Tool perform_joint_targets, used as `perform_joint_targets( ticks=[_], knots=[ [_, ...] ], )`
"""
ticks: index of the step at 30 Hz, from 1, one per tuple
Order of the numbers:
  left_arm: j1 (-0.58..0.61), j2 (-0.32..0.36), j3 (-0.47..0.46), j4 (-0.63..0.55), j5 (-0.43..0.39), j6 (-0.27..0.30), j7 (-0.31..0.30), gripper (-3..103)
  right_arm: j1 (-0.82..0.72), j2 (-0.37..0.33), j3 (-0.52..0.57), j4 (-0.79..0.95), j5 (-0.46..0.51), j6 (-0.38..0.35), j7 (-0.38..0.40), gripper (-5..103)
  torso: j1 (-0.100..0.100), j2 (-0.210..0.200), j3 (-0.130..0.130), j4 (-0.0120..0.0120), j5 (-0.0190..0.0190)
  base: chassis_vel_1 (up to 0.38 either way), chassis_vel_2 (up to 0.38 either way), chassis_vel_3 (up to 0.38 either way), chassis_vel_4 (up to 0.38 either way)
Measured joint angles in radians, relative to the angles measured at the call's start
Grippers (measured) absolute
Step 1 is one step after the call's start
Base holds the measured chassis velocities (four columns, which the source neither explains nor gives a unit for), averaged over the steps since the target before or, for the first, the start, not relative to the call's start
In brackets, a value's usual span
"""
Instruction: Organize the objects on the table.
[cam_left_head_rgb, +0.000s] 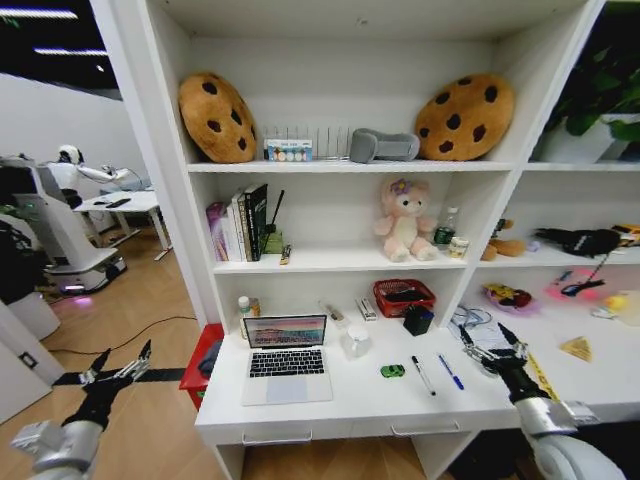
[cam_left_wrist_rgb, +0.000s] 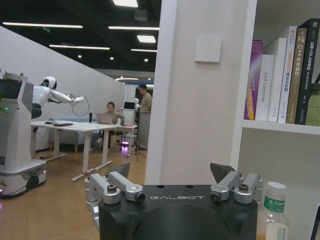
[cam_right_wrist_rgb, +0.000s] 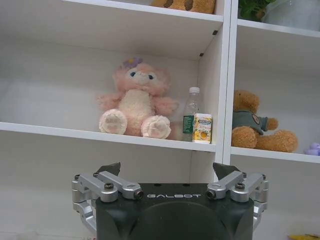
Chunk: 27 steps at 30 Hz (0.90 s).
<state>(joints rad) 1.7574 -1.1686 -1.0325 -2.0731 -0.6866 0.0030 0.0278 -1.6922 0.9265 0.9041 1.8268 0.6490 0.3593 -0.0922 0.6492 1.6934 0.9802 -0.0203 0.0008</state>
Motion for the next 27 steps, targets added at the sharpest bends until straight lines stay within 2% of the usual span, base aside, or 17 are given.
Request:
perform_joint_targets(
  ticks=[1, 3, 6, 7, 8, 9, 11, 12, 14, 15, 17, 18, 21, 23, 25, 26, 27],
  knots=[
    [-0.003, -0.002, 0.002, 0.001, 0.01, 0.0, -0.003, 82, 0.001, 0.0, 0.0, -0.002, -0.01, 0.0, 0.003, 100, 0.0, 0.0, 0.0, -0.0001, 0.0001, 0.0, 0.0, 0.0, 0.0],
    [-0.004, -0.002, 0.003, 0.002, 0.016, 0.0, -0.004, 82, 0.001, 0.001, 0.0, -0.003, -0.015, 0.0, 0.005, 100, -0.001, 0.0, 0.0, -0.0002, 0.0001, 0.0, 0.0, 0.0, 0.0],
    [-0.003, -0.002, 0.004, 0.002, 0.024, -0.002, -0.004, 72, 0.001, 0.002, -0.001, -0.005, -0.02, 0.0, 0.008, 100, -0.001, 0.001, 0.0, -0.0002, 0.0, 0.0, 0.0, 0.0, 0.0],
    [-0.003, -0.002, 0.004, 0.002, 0.024, -0.002, -0.004, 72, 0.001, 0.002, -0.001, -0.005, -0.02, 0.0, 0.008, 100, -0.001, 0.001, 0.0, -0.0002, 0.0, 0.0, 0.0, 0.0, 0.0],
    [-0.003, -0.001, 0.004, 0.002, 0.024, -0.003, -0.005, 60, 0.001, 0.002, -0.001, -0.006, -0.02, 0.0, 0.009, 100, -0.001, 0.001, 0.0, -0.0002, 0.0001, 0.0, 0.0, 0.0, 0.0],
    [-0.003, 0.0, 0.003, 0.002, 0.024, -0.003, -0.005, 60, 0.002, 0.002, -0.002, -0.006, -0.021, 0.0, 0.009, 100, -0.001, 0.0, 0.0, -0.0001, 0.0001, 0.0, 0.0, 0.0, 0.0],
    [-0.005, 0.002, 0.002, 0.002, 0.023, -0.004, -0.005, 50, 0.003, 0.002, -0.002, -0.006, -0.021, 0.0, 0.009, 100, -0.001, 0.0, 0.0, -0.0001, 0.0001, 0.0, 0.0, 0.0, 0.0],
    [-0.005, 0.002, 0.002, 0.002, 0.023, -0.004, -0.005, 50, 0.003, 0.002, -0.002, -0.006, -0.021, 0.0, 0.009, 100, -0.001, 0.0, 0.0, -0.0001, 0.0001, 0.0, 0.0, 0.0, 0.0],
    [-0.006, 0.003, 0.002, 0.0, 0.02, -0.004, -0.005, 39, 0.003, 0.002, -0.002, -0.006, -0.02, 0.0, 0.01, 100, -0.001, 0.0, 0.0, -0.0001, 0.0001, 0.0, 0.0, 0.0, 0.0],
    [-0.006, 0.003, 0.002, 0.0, 0.02, -0.004, -0.005, 39, 0.003, 0.002, -0.002, -0.006, -0.02, 0.0, 0.01, 100, -0.001, 0.0, 0.0, -0.0001, 0.0001, 0.0, 0.0, 0.0, 0.0],
    [-0.006, 0.004, 0.002, -0.002, 0.019, -0.004, -0.005, 28, 0.003, 0.002, -0.002, -0.006, -0.02, 0.0, 0.011, 100, -0.001, 0.0, 0.0, 0.0, 0.0001, 0.0, 0.0, 0.0, 0.0],
    [-0.006, 0.004, 0.002, -0.002, 0.019, -0.004, -0.005, 28, 0.003, 0.002, -0.002, -0.006, -0.02, 0.0, 0.011, 100, -0.001, 0.0, 0.0, 0.0, 0.0001, 0.0, 0.0, 0.0, 0.0],
    [-0.007, 0.006, 0.002, -0.003, 0.018, -0.004, -0.005, 12, 0.003, 0.002, -0.003, -0.006, -0.024, 0.0, 0.015, 100, -0.001, 0.0, 0.0, -0.0001, 0.0001, 0.0, 0.0, 0.0, 0.0],
    [-0.007, 0.007, 0.002, -0.004, 0.018, -0.003, -0.004, 7, 0.003, 0.003, -0.003, -0.007, -0.024, 0.0, 0.015, 100, -0.001, 0.0, 0.0, -0.0001, 0.0001, 0.0, 0.0, 0.0, 0.0],
    [-0.007, 0.008, 0.002, -0.004, 0.018, -0.003, -0.004, 7, 0.003, 0.003, -0.003, -0.007, -0.024, 0.0, 0.015, 100, -0.001, 0.0, 0.0, -0.0001, 0.0, 0.0, 0.0, 0.0, 0.0],
    [-0.007, 0.008, 0.001, -0.005, 0.018, -0.003, -0.004, 1, 0.003, 0.003, -0.004, -0.007, -0.024, 0.0, 0.015, 100, -0.001, 0.0, 0.0, -0.0001, 0.0001, 0.0, 0.0, 0.0, 0.0],
    [-0.007, 0.008, 0.001, -0.005, 0.018, -0.003, -0.004, 1, 0.003, 0.003, -0.004, -0.007, -0.024, 0.0, 0.015, 100, -0.001, 0.0, 0.0, -0.0001, 0.0001, 0.0, 0.0, 0.0, 0.0]
  ],
)
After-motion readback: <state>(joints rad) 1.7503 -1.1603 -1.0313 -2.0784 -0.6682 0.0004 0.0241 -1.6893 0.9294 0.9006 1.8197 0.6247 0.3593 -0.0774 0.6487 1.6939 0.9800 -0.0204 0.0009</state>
